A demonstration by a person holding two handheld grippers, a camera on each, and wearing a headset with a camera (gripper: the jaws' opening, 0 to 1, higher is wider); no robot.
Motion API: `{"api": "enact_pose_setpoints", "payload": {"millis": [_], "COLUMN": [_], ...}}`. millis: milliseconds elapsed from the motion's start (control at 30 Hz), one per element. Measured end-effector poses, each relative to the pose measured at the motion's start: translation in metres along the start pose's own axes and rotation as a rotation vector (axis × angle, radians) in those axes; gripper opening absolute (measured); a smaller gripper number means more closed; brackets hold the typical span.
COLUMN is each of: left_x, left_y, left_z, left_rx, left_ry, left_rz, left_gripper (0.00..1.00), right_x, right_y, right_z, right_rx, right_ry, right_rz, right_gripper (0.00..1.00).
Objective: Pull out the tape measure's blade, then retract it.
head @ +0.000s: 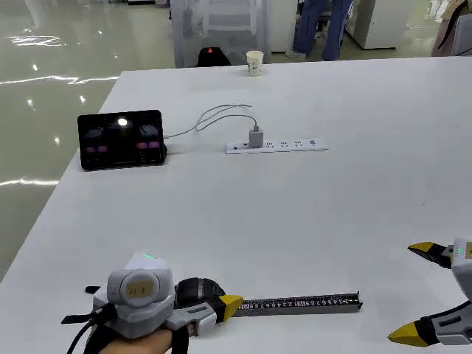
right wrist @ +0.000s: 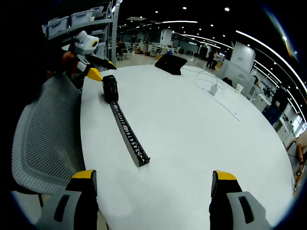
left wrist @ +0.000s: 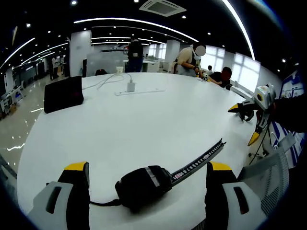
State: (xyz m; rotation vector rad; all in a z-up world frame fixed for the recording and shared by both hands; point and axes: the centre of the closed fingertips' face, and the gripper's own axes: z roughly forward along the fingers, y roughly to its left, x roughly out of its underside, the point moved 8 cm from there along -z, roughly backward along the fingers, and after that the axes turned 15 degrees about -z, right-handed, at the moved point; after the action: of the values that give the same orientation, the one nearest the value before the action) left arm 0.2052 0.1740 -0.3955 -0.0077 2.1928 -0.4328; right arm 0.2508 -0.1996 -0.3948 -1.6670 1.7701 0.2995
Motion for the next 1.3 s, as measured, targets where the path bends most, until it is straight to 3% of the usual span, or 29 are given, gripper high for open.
{"api": "enact_pose_setpoints", "payload": {"millis": [167, 433, 567, 667, 900, 967, 1300], "left_x": [0.003, 0.019, 0.022, 0.026, 0.027, 0.027, 0.029], "left_y": [0.0, 0.0, -0.004, -0.002, -0.002, -0.001, 0.003], "left_z": [0.005, 0.011, 0.014, 0.017, 0.023, 0.024, 0.031], "left_rx": [-0.044, -0.077, -0.078, -0.114, -0.11, -0.117, -0.191], "left_ry": [-0.022, 0.007, -0.005, -0.001, -0.081, -0.09, -0.133], "left_rz": [-0.005, 0.024, 0.012, 0.043, -0.052, -0.066, -0.144], "left_gripper": [0.99, 0.99, 0.99, 0.99, 0.99, 0.99, 0.99], "right_x": [-0.002, -0.006, -0.005, -0.006, -0.005, -0.005, -0.006], "right_y": [-0.007, -0.013, -0.014, -0.015, -0.018, -0.018, -0.018], "right_z": [0.01, 0.024, 0.03, 0.036, 0.046, 0.047, 0.06], "right_rx": [-0.033, -0.102, -0.137, -0.166, -0.22, -0.234, -0.273], "right_ry": [0.01, 0.023, 0.04, 0.054, 0.083, 0.093, 0.104], "right_rz": [-0.024, -0.08, -0.105, -0.134, -0.181, -0.181, -0.233], "right_gripper": [0.99, 0.99, 0.99, 0.99, 0.96, 0.87, 0.86]}}
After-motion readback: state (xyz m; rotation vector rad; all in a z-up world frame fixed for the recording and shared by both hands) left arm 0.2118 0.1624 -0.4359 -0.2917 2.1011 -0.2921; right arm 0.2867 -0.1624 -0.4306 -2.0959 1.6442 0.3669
